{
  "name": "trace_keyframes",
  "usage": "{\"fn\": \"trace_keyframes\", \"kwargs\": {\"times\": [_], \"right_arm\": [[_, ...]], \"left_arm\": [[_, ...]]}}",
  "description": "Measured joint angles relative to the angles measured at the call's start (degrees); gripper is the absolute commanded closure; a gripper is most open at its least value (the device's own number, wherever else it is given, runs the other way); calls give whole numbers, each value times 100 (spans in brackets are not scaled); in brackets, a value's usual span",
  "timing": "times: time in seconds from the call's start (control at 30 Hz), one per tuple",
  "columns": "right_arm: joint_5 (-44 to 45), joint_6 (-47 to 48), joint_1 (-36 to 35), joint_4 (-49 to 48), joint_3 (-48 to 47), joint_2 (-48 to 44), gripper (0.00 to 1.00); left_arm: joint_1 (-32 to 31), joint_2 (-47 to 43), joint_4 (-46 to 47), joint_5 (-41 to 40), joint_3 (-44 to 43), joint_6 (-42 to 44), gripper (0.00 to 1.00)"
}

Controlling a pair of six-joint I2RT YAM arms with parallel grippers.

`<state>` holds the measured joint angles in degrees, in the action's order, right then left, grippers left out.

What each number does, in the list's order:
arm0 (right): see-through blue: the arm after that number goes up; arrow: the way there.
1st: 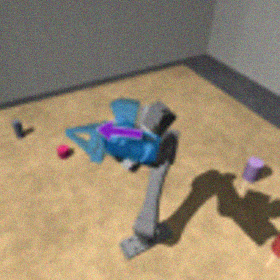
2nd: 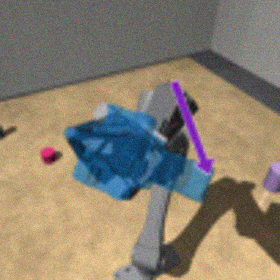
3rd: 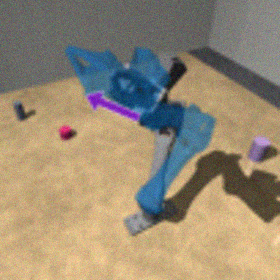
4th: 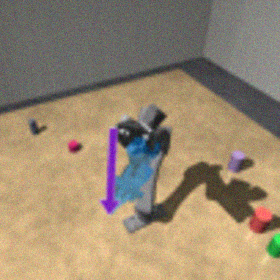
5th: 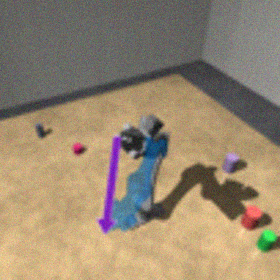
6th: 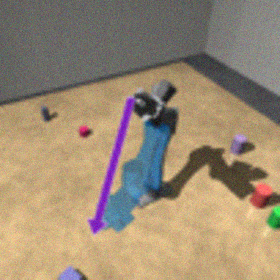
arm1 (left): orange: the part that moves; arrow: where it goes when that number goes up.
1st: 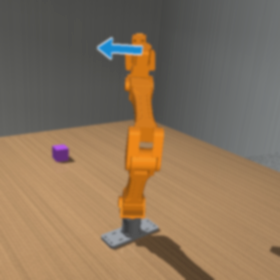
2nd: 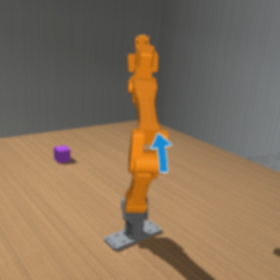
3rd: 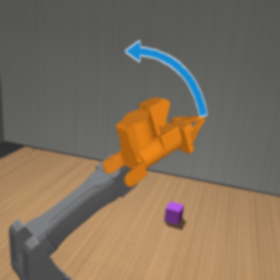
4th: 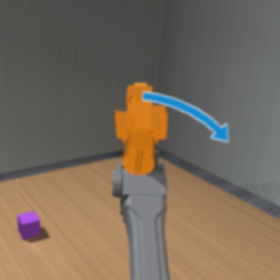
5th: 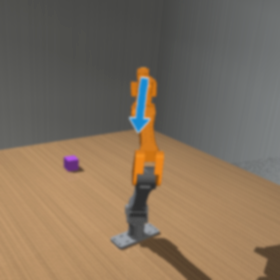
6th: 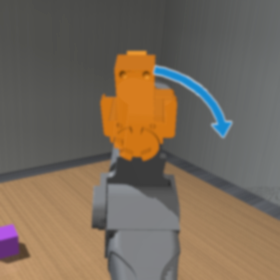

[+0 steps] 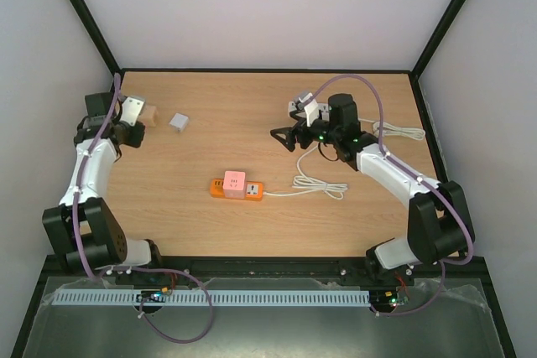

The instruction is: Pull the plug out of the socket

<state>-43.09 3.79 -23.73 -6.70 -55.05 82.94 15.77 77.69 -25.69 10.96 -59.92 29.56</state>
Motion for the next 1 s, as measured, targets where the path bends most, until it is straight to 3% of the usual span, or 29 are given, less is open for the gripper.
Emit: {"fn": "trace_keyframes", "kwargs": {"times": [0.53, 1.0], "right_arm": [[68, 125, 4, 26, 92, -46, 2], [20, 136, 4, 55, 92, -42, 2]], "left_arm": [[-811, 885, 1252, -2391, 424, 525, 97], [-1003, 1453, 2033, -3552, 688, 754, 92]]}}
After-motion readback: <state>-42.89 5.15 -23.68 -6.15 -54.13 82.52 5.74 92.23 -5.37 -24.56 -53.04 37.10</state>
